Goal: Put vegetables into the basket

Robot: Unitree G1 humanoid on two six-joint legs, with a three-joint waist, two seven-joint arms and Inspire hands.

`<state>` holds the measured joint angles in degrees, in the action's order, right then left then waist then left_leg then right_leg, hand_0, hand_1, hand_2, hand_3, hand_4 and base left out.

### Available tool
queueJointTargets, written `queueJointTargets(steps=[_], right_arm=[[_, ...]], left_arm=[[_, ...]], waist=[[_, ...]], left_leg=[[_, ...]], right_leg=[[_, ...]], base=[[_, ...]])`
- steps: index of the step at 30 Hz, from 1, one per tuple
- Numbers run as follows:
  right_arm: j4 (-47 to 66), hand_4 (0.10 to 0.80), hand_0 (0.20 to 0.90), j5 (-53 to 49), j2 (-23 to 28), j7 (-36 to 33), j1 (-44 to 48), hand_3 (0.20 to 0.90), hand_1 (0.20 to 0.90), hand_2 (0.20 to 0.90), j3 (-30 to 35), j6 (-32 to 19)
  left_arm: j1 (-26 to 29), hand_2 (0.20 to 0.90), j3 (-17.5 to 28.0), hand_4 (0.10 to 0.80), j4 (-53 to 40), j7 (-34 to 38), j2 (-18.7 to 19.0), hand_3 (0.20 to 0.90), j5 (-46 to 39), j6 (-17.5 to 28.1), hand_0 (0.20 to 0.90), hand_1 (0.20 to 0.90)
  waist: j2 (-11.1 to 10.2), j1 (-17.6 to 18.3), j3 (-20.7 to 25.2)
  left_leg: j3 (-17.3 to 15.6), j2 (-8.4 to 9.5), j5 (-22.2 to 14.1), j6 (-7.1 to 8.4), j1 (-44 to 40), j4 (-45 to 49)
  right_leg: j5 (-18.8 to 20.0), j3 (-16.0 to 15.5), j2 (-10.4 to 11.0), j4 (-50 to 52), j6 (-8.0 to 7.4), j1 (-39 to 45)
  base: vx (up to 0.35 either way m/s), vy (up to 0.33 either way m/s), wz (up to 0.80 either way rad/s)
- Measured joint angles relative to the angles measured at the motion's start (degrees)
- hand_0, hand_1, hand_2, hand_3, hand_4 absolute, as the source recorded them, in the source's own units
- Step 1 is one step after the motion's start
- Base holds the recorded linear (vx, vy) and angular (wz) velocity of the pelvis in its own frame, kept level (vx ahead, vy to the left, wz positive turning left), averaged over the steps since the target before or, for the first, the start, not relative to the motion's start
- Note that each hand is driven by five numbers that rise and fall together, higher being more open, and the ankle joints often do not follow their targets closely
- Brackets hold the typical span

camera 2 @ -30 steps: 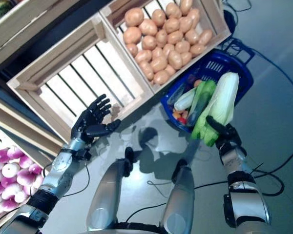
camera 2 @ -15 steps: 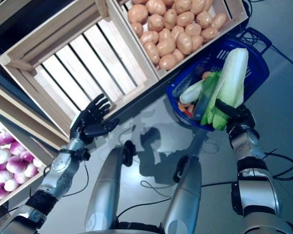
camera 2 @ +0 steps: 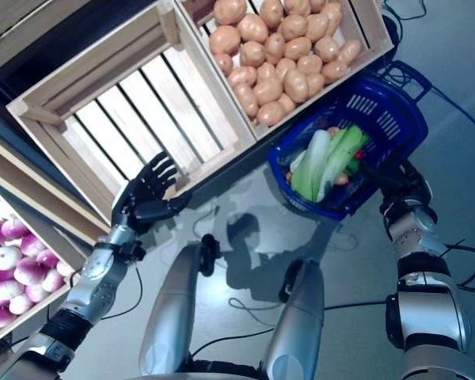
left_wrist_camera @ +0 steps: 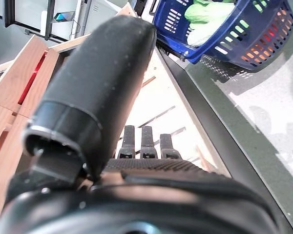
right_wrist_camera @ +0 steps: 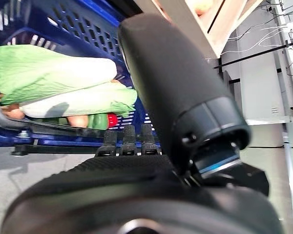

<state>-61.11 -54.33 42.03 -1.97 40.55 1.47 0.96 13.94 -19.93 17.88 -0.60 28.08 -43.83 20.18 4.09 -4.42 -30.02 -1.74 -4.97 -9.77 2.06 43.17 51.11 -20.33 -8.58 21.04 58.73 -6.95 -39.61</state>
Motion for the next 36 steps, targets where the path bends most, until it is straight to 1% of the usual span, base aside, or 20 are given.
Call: queueJointTargets(steps=[6, 7, 8, 10, 11, 13, 14, 16, 18, 19, 20, 21, 23, 24, 26, 28, 30, 33, 34, 36], right_arm=[[-0.01, 0.800, 0.900, -0.01, -0.01, -0.10, -0.57, 0.900, 0.900, 0.900, -0.02, 0.34], [0.01, 0.800, 0.900, -0.02, -0.04, -0.09, -0.72, 0.900, 0.900, 0.900, -0.02, 0.40], [0.04, 0.800, 0.900, -0.02, -0.02, -0.09, -0.72, 0.900, 0.900, 0.900, -0.01, 0.40], [0.09, 0.800, 0.900, 0.00, -0.13, -0.02, -1.10, 0.900, 0.900, 0.900, -0.02, 0.45], [0.09, 0.800, 0.900, 0.02, -0.18, 0.06, -1.74, 0.900, 0.900, 0.900, -0.02, 0.59], [0.16, 0.800, 0.900, 0.46, -1.49, 0.98, -3.51, 0.900, 0.900, 0.900, 0.00, 0.99], [0.16, 0.800, 0.900, 0.46, -2.08, 1.14, -3.93, 0.900, 0.900, 0.900, 0.01, 1.01], [1.48, 0.800, 0.900, 0.34, -6.27, 2.42, -7.05, 0.900, 0.900, 0.900, 0.24, 0.93], [3.66, 0.800, 0.900, 0.36, -9.85, 3.43, -9.94, 0.900, 0.900, 0.900, 0.15, 0.94], [6.54, 0.800, 0.900, 0.36, -12.65, 3.43, -12.81, 0.900, 0.900, 0.900, 0.10, 0.66], [7.58, 0.800, 0.900, 0.36, -13.92, 3.43, -14.08, 0.900, 0.900, 0.900, 0.03, 0.54], [8.96, 0.800, 0.900, 0.34, -16.59, 3.43, -16.23, 0.900, 0.900, 0.900, -0.15, -0.23], [11.86, 0.800, 0.900, 0.37, -22.81, 3.35, -22.89, 0.900, 0.900, 0.900, -1.17, -2.74], [12.30, 0.800, 0.900, 0.39, -24.70, 3.36, -25.34, 0.900, 0.900, 0.900, -3.58, -3.52], [12.28, 0.800, 0.900, 0.39, -27.48, 3.42, -28.41, 0.900, 0.900, 0.900, -6.72, -4.41], [12.29, 0.800, 0.900, 0.42, -31.50, 3.72, -32.43, 0.900, 0.900, 0.900, -9.41, -5.39], [12.44, 0.800, 0.900, 0.61, -34.31, 4.34, -34.79, 0.900, 0.900, 0.900, -11.75, -6.04], [13.21, 0.800, 0.900, 2.38, -36.78, 5.79, -38.51, 0.900, 0.900, 0.900, -14.07, -6.46], [13.73, 0.800, 0.900, 2.38, -37.27, 6.09, -39.45, 0.900, 0.900, 0.900, -14.01, -6.87], [13.60, 0.800, 0.900, 2.39, -37.67, 7.24, -40.80, 0.900, 0.900, 0.900, -14.14, -6.88]], left_arm=[[-0.18, 0.900, 0.04, 0.800, 0.01, -1.27, 0.08, 0.900, -0.64, -0.01, 0.900, 0.900], [-0.20, 0.900, 0.04, 0.800, 0.01, -1.42, 0.10, 0.900, -0.98, -0.04, 0.900, 0.900], [-0.16, 0.900, 0.16, 0.800, -0.01, -1.57, 0.19, 0.900, -1.02, -0.03, 0.900, 0.900], [-0.06, 0.900, 0.22, 0.800, 0.06, -1.73, 0.22, 0.900, -1.06, -0.11, 0.900, 0.900], [-0.04, 0.900, 0.30, 0.800, -0.08, -2.10, 0.38, 0.900, -1.06, -0.11, 0.900, 0.900], [-0.22, 0.900, 0.72, 0.800, 0.28, -2.48, 0.17, 0.900, -0.96, -1.10, 0.900, 0.900], [-0.29, 0.900, 0.73, 0.800, 0.29, -2.54, 0.28, 0.900, -0.94, -1.22, 0.900, 0.900], [-0.83, 0.900, 1.31, 0.800, 0.91, -2.68, 0.21, 0.900, -0.41, -2.43, 0.900, 0.900], [-0.97, 0.900, 1.33, 0.800, 1.78, -2.79, 0.18, 0.900, 1.11, -2.87, 0.900, 0.900], [-0.93, 0.900, 1.34, 0.800, 3.05, -2.81, -0.52, 0.900, 2.68, -3.21, 0.900, 0.900], [-1.05, 0.900, 1.32, 0.800, 3.73, -2.86, -0.86, 0.900, 3.29, -3.42, 0.900, 0.900], [-1.60, 0.900, 1.30, 0.800, 5.32, -2.89, -1.59, 0.900, 4.80, -3.54, 0.900, 0.900], [-4.80, 0.900, 1.27, 0.800, 9.93, -1.76, -4.11, 0.900, 9.16, -3.47, 0.900, 0.900], [-6.03, 0.900, 1.06, 0.800, 12.34, -0.93, -5.01, 0.900, 11.59, -3.47, 0.900, 0.900], [-7.69, 0.900, 0.66, 0.800, 15.79, 0.20, -5.97, 0.900, 14.43, -3.36, 0.900, 0.900], [-9.89, 0.900, 1.45, 0.800, 22.44, 1.17, -8.22, 0.900, 16.84, -3.00, 0.900, 0.900], [-11.76, 0.900, 2.74, 0.800, 26.67, 2.40, -9.97, 0.900, 18.52, -3.02, 0.900, 0.900], [-14.65, 0.900, 4.84, 0.800, 32.15, 3.49, -12.23, 0.900, 19.93, -2.55, 0.900, 0.900], [-15.35, 0.900, 6.49, 0.800, 34.43, 3.75, -13.23, 0.900, 21.08, -2.29, 0.900, 0.900], [-16.77, 0.900, 6.83, 0.800, 36.98, 4.61, -13.77, 0.900, 21.44, -2.50, 0.900, 0.900]], waist=[[-0.17, -0.28, 0.00], [-0.29, -0.42, 0.05], [-0.41, -0.65, 0.03], [-0.62, -0.89, 0.08], [-1.19, -1.31, 0.19], [-1.80, -1.38, 0.44], [-2.14, -1.22, 0.60], [-3.73, -1.28, 2.18], [-4.74, -1.08, 4.79], [-5.21, -0.57, 6.78], [-5.25, -0.20, 7.39], [-5.28, 0.31, 8.37], [-5.53, 0.51, 13.56], [-5.50, 0.53, 15.54], [-5.47, 0.78, 17.19], [-5.64, 1.54, 20.21], [-5.98, 2.29, 20.89], [-6.33, 2.84, 22.55], [-6.24, 3.22, 23.05], [-6.19, 3.46, 23.76]], left_leg=[[-0.17, -0.21, 0.25, 0.25, -6.25, -4.31], [-0.36, -0.40, 0.38, 0.45, -8.18, -5.97], [-0.62, -0.71, 0.90, 0.30, -10.04, -7.50], [-0.90, -1.13, 1.39, 0.53, -12.75, -10.08], [-1.13, -1.20, 1.91, 0.70, -14.98, -12.44], [-1.78, -2.04, 3.92, 1.36, -20.51, -19.01], [-1.90, -2.10, 4.25, 1.36, -22.01, -20.70], [-2.83, -2.44, 6.71, 2.20, -28.13, -28.20], [-3.49, -3.00, 7.61, 2.74, -30.77, -32.10], [-3.69, -3.25, 8.45, 3.02, -32.58, -35.10], [-3.74, -3.36, 8.76, 3.05, -33.75, -36.55], [-3.89, -3.51, 9.23, 3.18, -36.32, -39.16], [-5.13, -3.37, 10.24, 3.28, -40.43, -45.14], [-5.22, -3.12, 10.49, 3.31, -41.88, -47.08], [-5.73, -2.96, 10.84, 3.23, -44.29, -49.83], [-6.49, -2.47, 11.28, 3.19, -45.89, -52.58], [-6.61, -1.87, 11.50, 3.09, -47.17, -53.98], [-6.90, -1.75, 11.80, 3.17, -47.49, -55.12], [-7.17, -1.76, 12.00, 3.17, -48.36, -55.79], [-7.84, -1.72, 11.99, 3.16, -49.26, -56.03]], right_leg=[[0.23, -1.56, -0.20, -4.73, -0.24, 6.94], [0.51, -1.76, -0.57, -6.37, -0.26, 8.76], [1.01, -1.92, -0.95, -8.10, -0.69, 10.50], [1.59, -2.78, -1.38, -10.80, -0.68, 13.39], [1.91, -3.15, -1.75, -12.75, -0.75, 15.27], [3.93, -4.59, -3.29, -19.29, -0.93, 20.86], [4.21, -4.81, -3.59, -20.83, -0.83, 22.14], [6.22, -4.82, -5.57, -27.64, -1.44, 27.46], [7.40, -4.83, -6.92, -31.85, -1.59, 29.79], [8.57, -5.06, -7.91, -35.34, -1.76, 31.87], [9.28, -5.20, -8.27, -37.22, -1.92, 33.31], [10.45, -5.78, -8.91, -40.83, -1.97, 36.28], [12.97, -5.86, -10.17, -48.72, -2.52, 40.44], [13.93, -5.75, -10.38, -51.53, -2.82, 42.06], [15.20, -5.85, -10.59, -55.08, -2.91, 44.60], [16.01, -5.85, -10.64, -58.05, -3.06, 46.00], [16.36, -5.83, -10.52, -59.84, -3.55, 47.34], [16.50, -5.61, -10.52, -60.69, -3.77, 47.31], [16.50, -5.44, -10.59, -60.76, -3.77, 47.76], [16.49, -4.75, -10.57, -60.86, -3.76, 48.13]], base=[[0.035, -0.003, 0.03], [0.054, -0.009, -0.08], [0.092, -0.013, -0.12], [0.102, -0.017, -0.07], [0.124, -0.031, 0.00], [0.221, -0.057, -0.06], [0.210, -0.059, -0.07], [0.185, -0.046, -0.12], [0.189, -0.025, -0.18], [0.145, 0.003, -0.06], [0.172, 0.012, -0.02], [0.117, 0.017, -0.05], [0.081, 0.035, -0.20], [0.046, 0.044, -0.20], [0.033, 0.045, -0.10], [0.029, 0.029, -0.08], [0.000, 0.000, 0.00], [0.013, 0.044, -0.04], [-0.012, 0.043, -0.12], [-0.004, 0.040, -0.14]])
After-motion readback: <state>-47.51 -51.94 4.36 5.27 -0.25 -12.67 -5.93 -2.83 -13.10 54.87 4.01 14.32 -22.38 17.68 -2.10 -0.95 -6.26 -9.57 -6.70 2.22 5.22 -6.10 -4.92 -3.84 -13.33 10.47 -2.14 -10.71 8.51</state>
